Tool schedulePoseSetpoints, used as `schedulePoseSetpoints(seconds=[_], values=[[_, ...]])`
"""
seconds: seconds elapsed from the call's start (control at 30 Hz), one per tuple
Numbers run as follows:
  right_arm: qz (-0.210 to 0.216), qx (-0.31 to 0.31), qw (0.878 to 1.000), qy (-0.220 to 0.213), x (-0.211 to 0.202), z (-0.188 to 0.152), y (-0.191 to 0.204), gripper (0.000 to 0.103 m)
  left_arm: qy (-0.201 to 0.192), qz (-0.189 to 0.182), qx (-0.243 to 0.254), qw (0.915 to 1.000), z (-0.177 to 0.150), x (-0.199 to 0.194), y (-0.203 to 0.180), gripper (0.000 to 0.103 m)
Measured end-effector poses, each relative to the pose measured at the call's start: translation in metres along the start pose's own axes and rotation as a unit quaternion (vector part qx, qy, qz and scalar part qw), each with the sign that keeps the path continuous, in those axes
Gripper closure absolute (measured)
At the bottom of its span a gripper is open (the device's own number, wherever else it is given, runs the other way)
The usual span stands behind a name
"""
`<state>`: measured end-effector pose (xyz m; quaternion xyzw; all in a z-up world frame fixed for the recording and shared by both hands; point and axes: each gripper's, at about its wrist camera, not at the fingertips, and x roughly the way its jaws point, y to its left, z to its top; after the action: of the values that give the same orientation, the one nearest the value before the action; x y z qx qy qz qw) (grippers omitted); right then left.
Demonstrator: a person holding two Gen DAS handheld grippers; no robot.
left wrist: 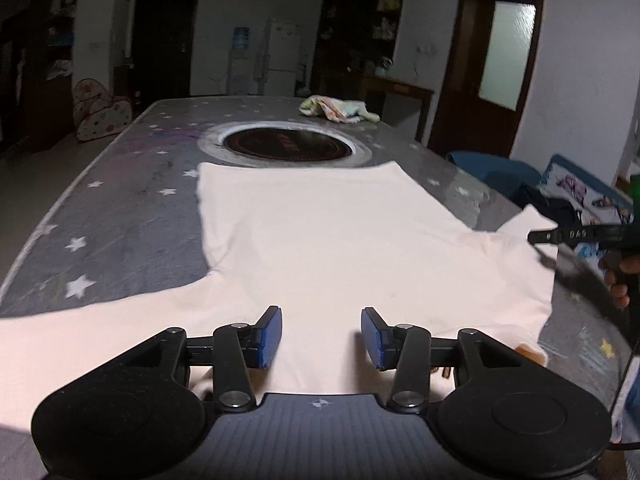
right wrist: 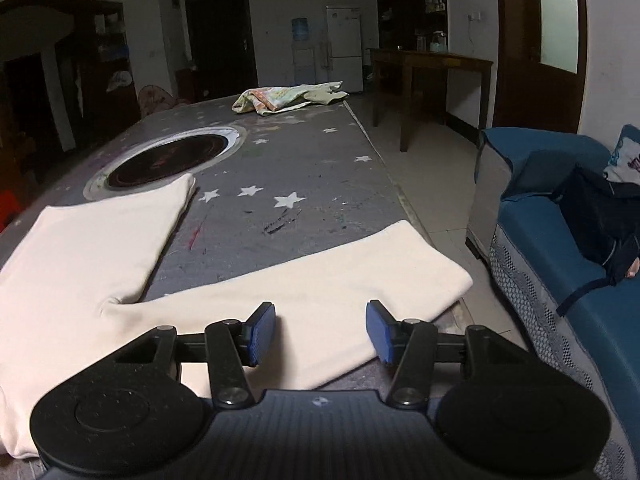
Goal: Fold clothes
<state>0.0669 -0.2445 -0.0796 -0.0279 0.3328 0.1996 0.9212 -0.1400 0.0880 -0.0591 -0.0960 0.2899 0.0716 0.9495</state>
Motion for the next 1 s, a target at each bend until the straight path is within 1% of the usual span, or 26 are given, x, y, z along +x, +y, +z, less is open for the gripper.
schedulePoseSetpoints(seconds=[0.03,0.13,0.17,0.2,0.23,0.27,0.33,0.4,0.53,0.63,0.7,0.8,0.87,0.93,0.97,1.0], values=[[0.003,0.004,1.000,-0.002,-0.001,0.000,0.000,0.047,-0.005,0.006,-0.005,1.0000,0.000,-0.005,0.003,0.052],[0.017,0.020,1.000,-0.012,-0.001,0.000,0.005,0.041,-0.020,0.029,-0.024,0.9991,0.000,-0.023,0.017,0.049],[0.019,0.020,1.000,-0.015,-0.001,0.000,0.008,0.038,-0.026,0.041,-0.031,0.9983,0.000,-0.028,0.023,0.045],[0.021,0.020,0.999,-0.018,-0.001,0.000,0.011,0.031,-0.032,0.057,-0.038,0.9971,0.000,-0.033,0.030,0.040],[0.024,0.020,0.999,-0.020,-0.002,0.000,0.014,0.024,-0.038,0.077,-0.046,0.9953,0.000,-0.038,0.038,0.038],[0.026,0.019,0.999,-0.022,-0.002,0.000,0.017,0.023,-0.041,0.095,-0.056,0.9931,0.000,-0.042,0.045,0.034],[0.029,0.019,0.999,-0.023,-0.001,-0.001,0.021,0.019,-0.044,0.125,-0.079,0.9881,-0.002,-0.049,0.062,0.032],[0.029,0.025,0.999,-0.019,0.001,-0.002,0.024,0.018,-0.042,0.143,-0.104,0.9833,-0.007,-0.054,0.077,0.028],[0.032,0.032,0.999,-0.016,0.002,-0.002,0.025,0.008,-0.032,0.160,-0.144,0.9761,-0.018,-0.058,0.101,0.027],[0.032,0.030,0.999,-0.011,0.003,-0.002,0.027,0.002,-0.018,0.152,-0.174,0.9729,-0.023,-0.055,0.119,0.027],[0.029,0.028,0.999,-0.008,0.004,-0.003,0.028,0.000,-0.023,0.150,-0.172,0.9734,-0.023,-0.055,0.125,0.027],[0.026,0.024,0.999,-0.004,0.006,-0.003,0.030,0.000,-0.015,0.167,-0.142,0.9757,-0.018,-0.048,0.132,0.027],[0.023,0.019,1.000,-0.002,0.006,-0.003,0.032,0.000,-0.006,0.186,-0.107,0.9766,-0.014,-0.040,0.135,0.027],[0.020,0.016,1.000,0.000,0.007,-0.003,0.033,0.000,0.006,0.210,-0.072,0.9750,-0.010,-0.029,0.138,0.024],[0.019,0.015,1.000,0.001,0.008,-0.003,0.033,0.000,0.007,0.208,-0.072,0.9756,-0.009,-0.026,0.144,0.021],[0.017,0.013,1.000,0.002,0.009,-0.003,0.034,0.000,0.009,0.206,-0.072,0.9759,-0.007,-0.023,0.149,0.021]])
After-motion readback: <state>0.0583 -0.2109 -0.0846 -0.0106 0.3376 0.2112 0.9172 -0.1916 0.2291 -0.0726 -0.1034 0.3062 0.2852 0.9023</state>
